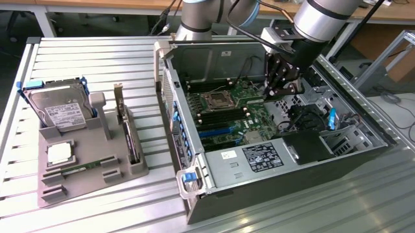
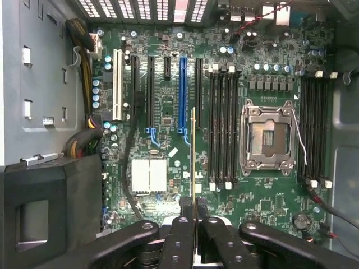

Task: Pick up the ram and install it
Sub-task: 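Insert the ram into the slot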

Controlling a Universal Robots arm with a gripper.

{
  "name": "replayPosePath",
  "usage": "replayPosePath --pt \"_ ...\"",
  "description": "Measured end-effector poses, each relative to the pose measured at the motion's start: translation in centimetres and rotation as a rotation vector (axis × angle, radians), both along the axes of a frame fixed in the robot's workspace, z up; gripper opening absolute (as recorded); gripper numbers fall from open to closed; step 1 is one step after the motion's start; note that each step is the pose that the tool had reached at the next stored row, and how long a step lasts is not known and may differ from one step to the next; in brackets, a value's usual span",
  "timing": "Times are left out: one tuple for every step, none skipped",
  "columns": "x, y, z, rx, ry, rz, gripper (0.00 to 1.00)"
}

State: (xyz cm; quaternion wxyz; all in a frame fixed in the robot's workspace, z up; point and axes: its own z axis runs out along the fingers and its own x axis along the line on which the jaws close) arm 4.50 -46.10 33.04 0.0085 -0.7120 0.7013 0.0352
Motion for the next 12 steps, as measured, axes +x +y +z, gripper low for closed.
replayPosePath --pt "0.0 0.00 -0.07 0.0000 0.0000 0.000 0.12" --pt "0.0 0.00 -0.13 0.0000 0.0000 0.000 0.12" --pt "0.0 0.00 -0.24 0.0000 0.0000 0.000 0.12" --pt "0.0 0.00 -0.38 -0.0001 0.0000 0.000 0.12" --pt "0.0 0.00 -0.47 0.0000 0.0000 0.000 0.12" --pt "0.0 0.00 -0.56 0.0000 0.0000 0.000 0.12" --pt "0.0 0.00 -0.66 0.0000 0.0000 0.000 0.12" --pt "0.0 0.00 -0.77 0.0000 0.0000 0.000 0.12" --pt "0.0 0.00 -0.85 0.0000 0.0000 0.000 0.12" --pt "0.0 0.00 -0.94 -0.0001 0.0000 0.000 0.12" --pt "0.0 0.00 -1.06 0.0000 0.0000 0.000 0.12" --pt "0.0 0.00 -1.17 0.0000 0.0000 0.000 0.12"
